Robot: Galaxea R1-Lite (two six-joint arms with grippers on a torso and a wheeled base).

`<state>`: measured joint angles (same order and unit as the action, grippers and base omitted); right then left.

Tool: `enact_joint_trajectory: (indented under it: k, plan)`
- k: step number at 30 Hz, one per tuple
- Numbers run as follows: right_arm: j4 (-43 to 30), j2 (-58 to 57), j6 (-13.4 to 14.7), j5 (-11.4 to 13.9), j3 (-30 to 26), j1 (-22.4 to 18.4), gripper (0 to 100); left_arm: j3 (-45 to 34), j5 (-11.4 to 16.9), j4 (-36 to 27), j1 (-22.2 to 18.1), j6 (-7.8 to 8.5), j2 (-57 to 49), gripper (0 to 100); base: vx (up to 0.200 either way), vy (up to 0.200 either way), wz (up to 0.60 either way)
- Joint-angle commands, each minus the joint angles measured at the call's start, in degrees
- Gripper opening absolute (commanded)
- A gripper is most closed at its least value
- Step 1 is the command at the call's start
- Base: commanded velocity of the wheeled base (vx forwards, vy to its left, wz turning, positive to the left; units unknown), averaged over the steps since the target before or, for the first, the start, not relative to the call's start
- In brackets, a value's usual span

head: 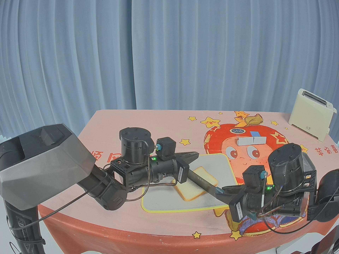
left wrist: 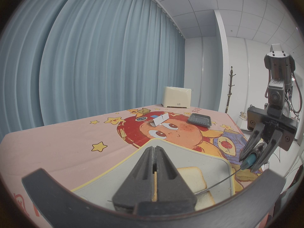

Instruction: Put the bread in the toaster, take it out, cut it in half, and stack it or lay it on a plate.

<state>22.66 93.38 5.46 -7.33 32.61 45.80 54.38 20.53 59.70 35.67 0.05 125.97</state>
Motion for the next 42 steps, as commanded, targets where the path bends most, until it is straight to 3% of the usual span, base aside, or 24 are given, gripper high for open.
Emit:
enact_joint_trajectory:
  k: [1, 6, 18, 31, 35, 38, 42]
  plan:
    - [-0.2, 0.0, 0.0, -0.1, 0.3, 0.0, 0, 0.5, 0.0, 0.3, 0.1, -0.05, -0.7, 0, 0.000, 0.000, 0.00]
    - [-0.2, -0.2, 0.0, -0.1, 2.3, 0.0, 0, -0.1, 0.0, 0.8, -0.2, -0.05, -0.2, 0, 0.000, 0.000, 0.00]
    - [-0.1, 0.0, 0.0, 0.0, 0.4, 0.0, 0, -0.5, -0.1, 0.8, -0.2, -0.05, -1.8, 0, 0.000, 0.000, 0.00]
    - [3.2, 0.4, 0.1, 0.1, 0.6, -0.1, 0, -1.6, -0.2, -2.7, -0.8, -0.49, -13.9, 0, 0.000, 0.000, 0.00]
    - [3.2, -0.2, 0.1, 0.1, 0.5, -0.8, 0, -6.1, -3.9, -3.2, -4.3, 0.04, -19.8, 0, 0.000, 0.000, 0.00]
    - [3.2, -0.4, 0.1, 0.1, 0.4, -1.2, 0, -8.7, -4.4, -3.3, -5.3, 0.04, -22.7, 0, 0.000, 0.000, 0.00]
    - [3.3, -0.1, -0.1, 0.0, 0.6, -1.8, 0, -13.3, -4.4, -2.8, -9.7, 0.13, -27.0, 0, 0.000, 0.000, 0.00]
